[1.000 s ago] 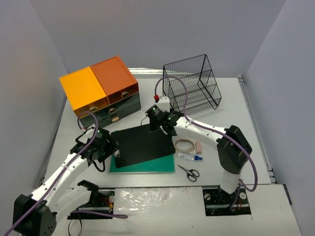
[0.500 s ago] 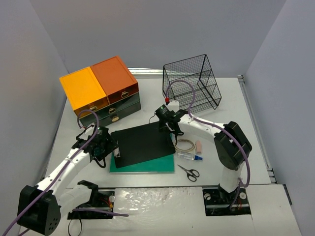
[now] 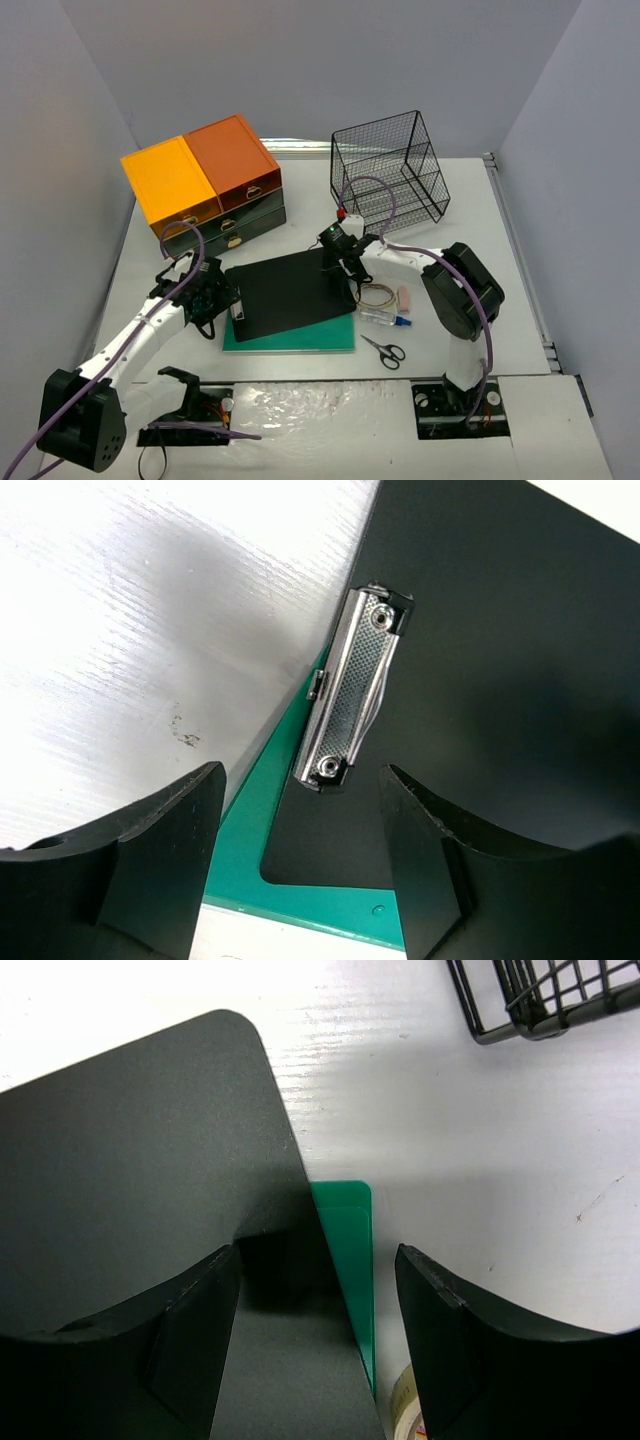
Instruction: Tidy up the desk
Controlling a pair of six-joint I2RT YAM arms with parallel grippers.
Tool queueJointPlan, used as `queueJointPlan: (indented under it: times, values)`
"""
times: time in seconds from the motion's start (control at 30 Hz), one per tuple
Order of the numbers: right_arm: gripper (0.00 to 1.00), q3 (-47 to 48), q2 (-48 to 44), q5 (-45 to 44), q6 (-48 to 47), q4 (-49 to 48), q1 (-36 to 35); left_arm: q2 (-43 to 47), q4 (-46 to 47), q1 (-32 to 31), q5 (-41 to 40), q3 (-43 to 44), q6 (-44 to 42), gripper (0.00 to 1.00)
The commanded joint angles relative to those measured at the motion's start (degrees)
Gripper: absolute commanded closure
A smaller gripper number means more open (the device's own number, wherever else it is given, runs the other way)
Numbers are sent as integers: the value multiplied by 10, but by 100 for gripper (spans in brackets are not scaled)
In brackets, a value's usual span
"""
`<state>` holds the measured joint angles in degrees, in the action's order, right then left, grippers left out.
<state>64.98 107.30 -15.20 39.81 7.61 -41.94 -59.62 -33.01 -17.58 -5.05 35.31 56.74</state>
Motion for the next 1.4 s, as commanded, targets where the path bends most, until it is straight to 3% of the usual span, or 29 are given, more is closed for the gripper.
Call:
queueJointPlan:
  times: [0.0, 0.53, 0.9, 1.37]
  values:
    - [40, -27, -6, 18, 2, 9, 4, -8, 21, 5, -19, 33, -12, 41]
    - [41, -30, -58, 55, -17, 13, -9, -47, 138, 15, -8, -28, -3, 41]
    - [42, -6, -81, -33, -9, 78, -23, -10, 140, 16, -8, -37, -6, 41]
    - [41, 18, -44, 12, -24, 64, -51, 18, 116, 15, -13, -40, -5, 41]
